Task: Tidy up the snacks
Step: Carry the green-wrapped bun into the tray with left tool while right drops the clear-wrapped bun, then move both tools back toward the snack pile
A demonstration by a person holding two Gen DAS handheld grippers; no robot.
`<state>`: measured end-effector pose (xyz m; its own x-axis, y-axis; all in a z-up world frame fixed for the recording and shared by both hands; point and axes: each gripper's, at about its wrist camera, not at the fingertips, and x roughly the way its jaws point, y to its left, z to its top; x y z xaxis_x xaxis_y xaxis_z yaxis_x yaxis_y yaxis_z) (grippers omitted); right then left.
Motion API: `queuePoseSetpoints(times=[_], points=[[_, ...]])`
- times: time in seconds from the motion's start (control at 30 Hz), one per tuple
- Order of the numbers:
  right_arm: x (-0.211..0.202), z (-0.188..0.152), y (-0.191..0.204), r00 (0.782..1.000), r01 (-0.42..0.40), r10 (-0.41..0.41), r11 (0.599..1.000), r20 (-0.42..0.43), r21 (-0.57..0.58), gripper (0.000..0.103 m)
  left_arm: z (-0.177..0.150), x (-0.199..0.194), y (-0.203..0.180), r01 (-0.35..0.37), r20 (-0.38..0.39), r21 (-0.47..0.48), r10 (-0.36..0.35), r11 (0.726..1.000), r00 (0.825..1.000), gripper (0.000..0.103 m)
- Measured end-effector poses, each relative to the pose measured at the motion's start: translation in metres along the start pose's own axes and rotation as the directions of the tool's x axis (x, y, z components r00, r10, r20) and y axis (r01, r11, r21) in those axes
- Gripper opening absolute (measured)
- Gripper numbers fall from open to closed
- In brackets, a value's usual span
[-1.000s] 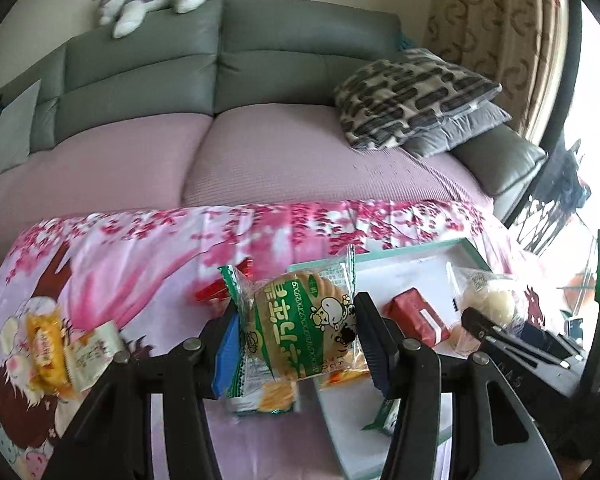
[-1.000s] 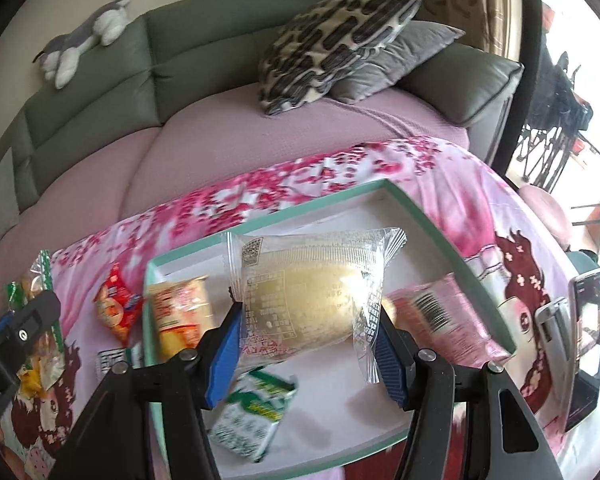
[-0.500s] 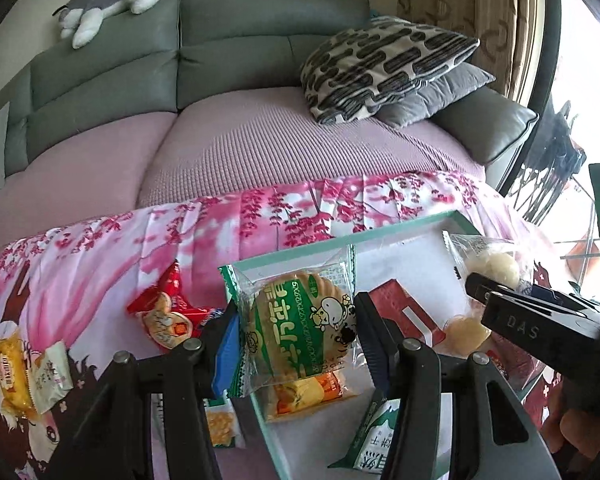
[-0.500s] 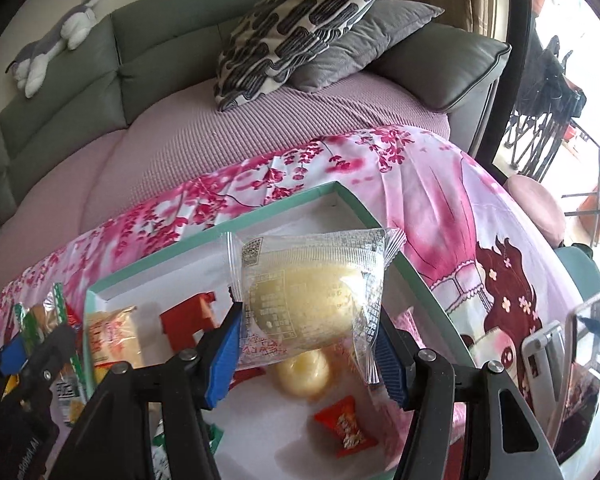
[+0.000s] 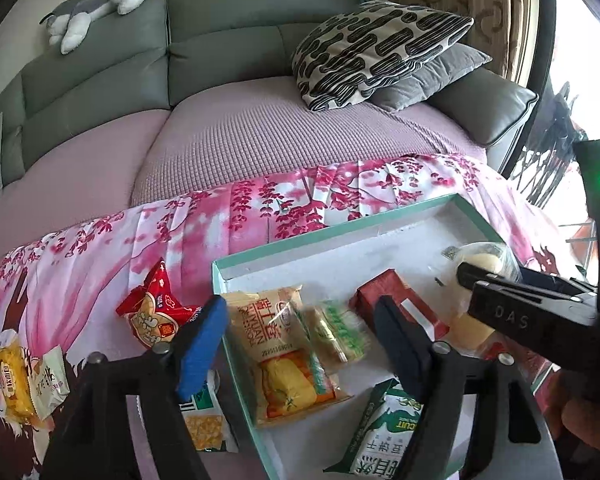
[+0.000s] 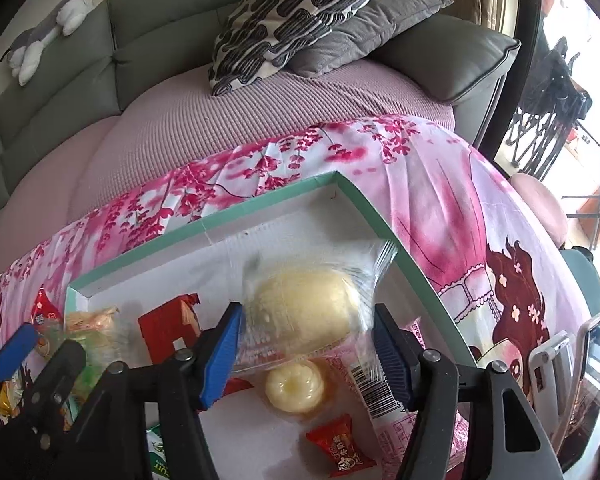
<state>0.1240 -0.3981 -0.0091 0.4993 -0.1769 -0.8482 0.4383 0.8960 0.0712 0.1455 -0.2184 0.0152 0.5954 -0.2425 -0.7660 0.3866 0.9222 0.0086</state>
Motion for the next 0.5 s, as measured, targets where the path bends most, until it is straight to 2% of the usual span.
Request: queuePoseSetpoints(times=[0.07, 0.17, 0.3, 0.33, 0.37, 0.43, 0.5], points=[[0.000, -0.001, -0.001, 1.000, -0.007, 0.007, 1.000, -0.007, -0.001, 0.073, 0.001, -0.003, 0.001, -0.016, 0.000, 0.003, 0.016, 1.000, 1.000, 0.079], [-0.003, -0.002, 0.000, 1.000, -0.004, 0.004, 1.000, -0.008, -0.007, 0.074, 0.002, -0.007, 0.005, -0.055, -0.012, 0.009, 0.056, 0.998, 0.998, 0.091], [-0.009, -0.003, 0.001, 1.000, -0.004, 0.004, 1.000, -0.004, -0.011, 0.075, 0.003, -0.013, 0.015, -0.092, -0.011, -0.005, 0.092, 0.996, 0.996, 0.094], [-0.011, -0.004, 0.001, 1.000, -0.003, 0.003, 1.000, -0.002, -0.012, 0.080, 0.002, -0.015, 0.017, -0.106, -0.008, -0.007, 0.106, 0.994, 0.994, 0.096], [-0.013, -0.005, 0.001, 1.000, -0.005, 0.005, 1.000, 0.002, -0.013, 0.090, 0.002, -0.016, 0.020, -0.123, -0.005, -0.009, 0.123, 0.992, 0.992, 0.098], [-0.017, -0.008, 0.000, 1.000, -0.015, 0.015, 1.000, 0.024, -0.013, 0.103, 0.001, -0.020, 0.027, -0.164, 0.008, -0.026, 0.164, 0.986, 0.986, 0.100], [-0.023, -0.010, 0.000, 0.999, -0.018, 0.019, 1.000, 0.044, -0.018, 0.103, 0.000, -0.023, 0.033, -0.174, 0.016, -0.051, 0.175, 0.983, 0.984, 0.101]])
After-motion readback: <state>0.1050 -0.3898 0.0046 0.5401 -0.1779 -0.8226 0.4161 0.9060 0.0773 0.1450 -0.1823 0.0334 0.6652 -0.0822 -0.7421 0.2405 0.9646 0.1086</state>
